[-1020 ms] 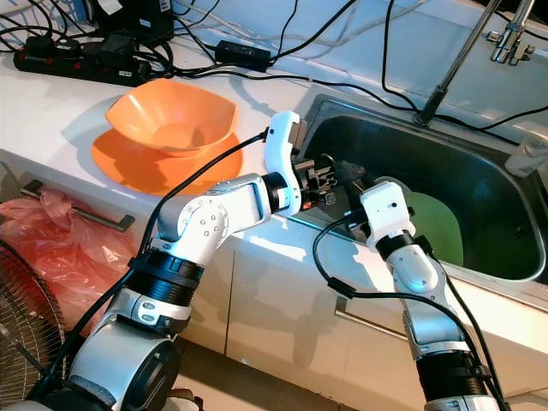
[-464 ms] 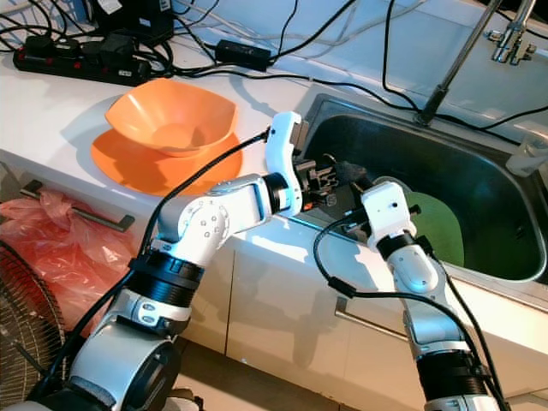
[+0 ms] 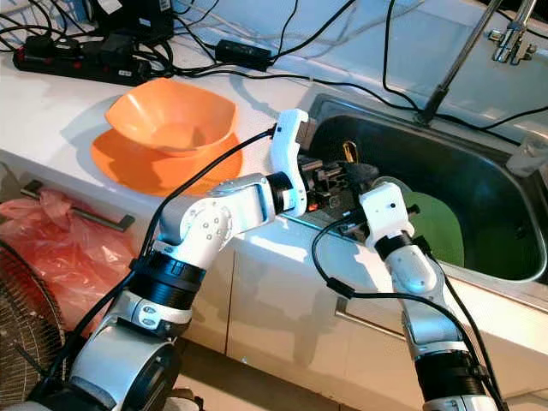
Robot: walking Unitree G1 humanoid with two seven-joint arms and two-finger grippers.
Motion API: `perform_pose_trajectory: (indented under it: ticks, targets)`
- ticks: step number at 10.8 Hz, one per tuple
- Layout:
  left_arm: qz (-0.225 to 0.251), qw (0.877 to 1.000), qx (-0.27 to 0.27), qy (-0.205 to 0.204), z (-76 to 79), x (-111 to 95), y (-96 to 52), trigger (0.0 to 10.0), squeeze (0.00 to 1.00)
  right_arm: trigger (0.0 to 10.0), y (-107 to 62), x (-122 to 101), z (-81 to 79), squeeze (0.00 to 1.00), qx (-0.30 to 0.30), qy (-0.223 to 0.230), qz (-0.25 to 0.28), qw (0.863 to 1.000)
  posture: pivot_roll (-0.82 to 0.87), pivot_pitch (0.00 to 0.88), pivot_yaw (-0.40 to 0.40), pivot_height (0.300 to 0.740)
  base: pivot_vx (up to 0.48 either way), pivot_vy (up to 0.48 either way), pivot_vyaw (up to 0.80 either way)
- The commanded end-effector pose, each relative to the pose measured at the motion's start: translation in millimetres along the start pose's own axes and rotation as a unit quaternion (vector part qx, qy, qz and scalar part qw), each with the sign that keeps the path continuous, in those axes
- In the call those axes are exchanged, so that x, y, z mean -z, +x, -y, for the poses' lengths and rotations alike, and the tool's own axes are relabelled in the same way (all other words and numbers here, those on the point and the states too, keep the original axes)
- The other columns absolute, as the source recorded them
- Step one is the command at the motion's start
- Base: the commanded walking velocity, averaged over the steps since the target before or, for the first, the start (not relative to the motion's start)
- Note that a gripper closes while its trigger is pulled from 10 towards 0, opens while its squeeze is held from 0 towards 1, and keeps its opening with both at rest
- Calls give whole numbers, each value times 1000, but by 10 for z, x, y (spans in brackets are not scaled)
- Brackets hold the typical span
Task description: Kitchen organization
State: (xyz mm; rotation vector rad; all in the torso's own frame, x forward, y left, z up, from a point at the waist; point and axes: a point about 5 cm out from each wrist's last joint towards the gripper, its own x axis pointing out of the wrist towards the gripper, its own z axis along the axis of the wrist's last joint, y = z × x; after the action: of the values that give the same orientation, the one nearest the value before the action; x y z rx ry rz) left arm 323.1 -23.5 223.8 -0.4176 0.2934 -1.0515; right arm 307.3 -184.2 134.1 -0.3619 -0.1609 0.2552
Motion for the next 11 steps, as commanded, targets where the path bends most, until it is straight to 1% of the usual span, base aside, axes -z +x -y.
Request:
perform_pose_trajectory:
  ticks: [1, 3, 4, 5, 6, 7, 8, 9, 10, 11]
  targets:
    - [3, 998, 51, -31, 251, 125, 149, 10000, 1000, 0, -12, 13, 63, 0, 8, -5, -3, 1000, 246, 48, -148, 740, 0, 0, 0]
    - [6, 998, 54, -33, 251, 121, 141, 10000, 1000, 0, -10, 13, 62, 0, 8, -5, -3, 1000, 245, 47, -149, 740, 0, 0, 0]
    - [42, 998, 39, -28, 202, 28, 117, 10000, 1000, 0, -12, 16, 65, 0, 8, -6, -4, 1000, 243, 44, -149, 740, 0, 0, 0]
    - [65, 997, 24, -26, 137, -41, 88, 10000, 1000, 0, -14, 20, 67, 0, 8, -6, -5, 1000, 243, 44, -149, 740, 0, 0, 0]
    - [78, 997, 13, -17, 78, -72, 53, 10000, 1000, 0, -16, 25, 71, 0, 8, -7, -7, 1000, 244, 43, -150, 740, 0, 0, 0]
    - [74, 997, 12, -9, 50, -47, 25, 10000, 1000, 0, -17, 31, 73, 0, 9, -7, -8, 1000, 246, 41, -150, 740, 0, 0, 0]
    - [70, 997, 22, 9, 74, -12, 6, 10000, 1000, 0, -13, 35, 72, 0, 9, -6, -8, 1000, 254, 37, -151, 740, 0, 0, 0]
    - [80, 995, 36, 43, 114, -22, -10, 10000, 1000, 0, -4, 38, 73, 0, 10, -6, -8, 1000, 260, 34, -150, 740, 0, 0, 0]
    - [90, 993, 37, 71, 111, -41, -23, 10000, 1000, 0, 7, 38, 75, 0, 12, -6, -8, 1000, 266, 29, -144, 740, 0, 0, 0]
    - [113, 976, 8, 186, 37, -76, -95, 10000, 1000, 0, 16, 42, 85, 0, 22, -3, -9, 1000, 264, 22, -135, 740, 0, 0, 0]
